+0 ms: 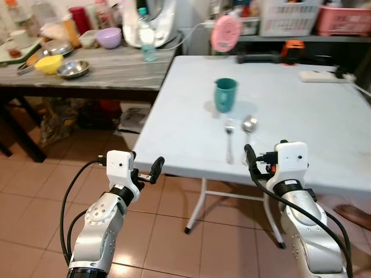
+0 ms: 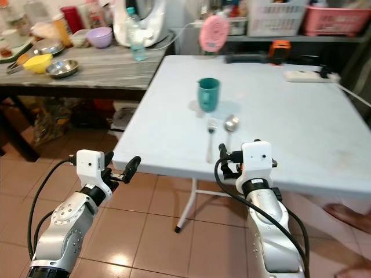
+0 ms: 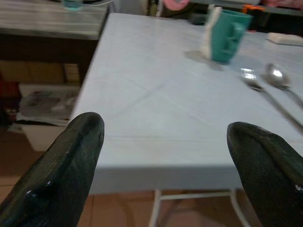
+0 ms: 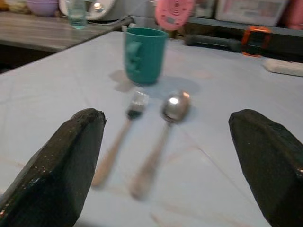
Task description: Setting the table
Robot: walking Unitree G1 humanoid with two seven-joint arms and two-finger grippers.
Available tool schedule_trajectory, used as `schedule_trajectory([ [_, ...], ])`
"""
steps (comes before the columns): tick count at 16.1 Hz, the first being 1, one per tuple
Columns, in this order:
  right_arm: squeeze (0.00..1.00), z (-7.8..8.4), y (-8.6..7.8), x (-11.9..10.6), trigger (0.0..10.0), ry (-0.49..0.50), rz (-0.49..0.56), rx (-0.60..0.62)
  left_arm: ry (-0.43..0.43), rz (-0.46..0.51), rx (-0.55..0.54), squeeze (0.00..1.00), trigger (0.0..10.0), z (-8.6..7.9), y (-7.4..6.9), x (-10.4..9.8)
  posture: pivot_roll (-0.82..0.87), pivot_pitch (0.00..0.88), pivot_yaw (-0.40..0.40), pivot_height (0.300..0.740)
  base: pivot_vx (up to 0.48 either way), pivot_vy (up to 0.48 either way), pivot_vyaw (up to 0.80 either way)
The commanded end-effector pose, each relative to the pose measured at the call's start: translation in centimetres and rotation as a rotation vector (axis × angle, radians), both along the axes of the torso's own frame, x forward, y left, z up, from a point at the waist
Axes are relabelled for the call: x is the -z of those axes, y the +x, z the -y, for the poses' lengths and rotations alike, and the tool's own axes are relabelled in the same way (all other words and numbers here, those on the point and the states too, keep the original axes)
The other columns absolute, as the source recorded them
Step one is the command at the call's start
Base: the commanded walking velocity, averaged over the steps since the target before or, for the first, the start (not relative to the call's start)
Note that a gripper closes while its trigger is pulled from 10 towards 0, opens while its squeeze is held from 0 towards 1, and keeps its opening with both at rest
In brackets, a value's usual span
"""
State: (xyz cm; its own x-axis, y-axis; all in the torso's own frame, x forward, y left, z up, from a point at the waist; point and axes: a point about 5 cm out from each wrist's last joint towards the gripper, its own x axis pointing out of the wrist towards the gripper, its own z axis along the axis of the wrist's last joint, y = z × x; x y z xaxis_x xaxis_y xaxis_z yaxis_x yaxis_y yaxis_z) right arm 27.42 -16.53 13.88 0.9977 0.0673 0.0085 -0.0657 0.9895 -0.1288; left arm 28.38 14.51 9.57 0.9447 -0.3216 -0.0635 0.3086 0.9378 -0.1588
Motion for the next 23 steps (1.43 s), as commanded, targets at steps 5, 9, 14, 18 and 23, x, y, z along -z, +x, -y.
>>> schedule_trajectory([
  [5,0.0,-0.9,0.3,-0.9,10.0,-0.01,0.049,-0.045,0.018,0.007,0.003,0.0,10.0,-0.1,-0.1,-0.1,-0.07,0.0,0.068,0.74,0.446,0.0,0.0],
  [9,0.0,-1.8,0.1,-0.6,10.0,0.019,0.047,-0.072,0.038,0.011,0.015,0.0,10.0,-0.5,-0.5,0.1,-0.06,0.0,0.072,0.74,0.188,0.0,0.0],
  [14,0.0,-2.8,-0.1,-0.3,10.0,0.047,0.019,-0.091,0.106,0.025,0.045,0.0,10.0,-0.7,-0.9,0.3,-0.06,0.0,0.08,0.74,0.0,0.0,0.0],
  [18,0.0,-2.8,-0.1,-0.3,10.0,0.047,0.019,-0.091,0.106,0.025,0.045,0.0,10.0,-0.7,-0.9,0.3,-0.06,0.0,0.08,0.74,0.0,0.0,0.0],
  [23,0.0,-2.8,-0.1,-0.3,10.0,0.047,0.019,-0.091,0.106,0.025,0.045,0.0,10.0,-0.7,-0.9,0.3,-0.06,0.0,0.08,0.74,0.0,0.0,0.0],
])
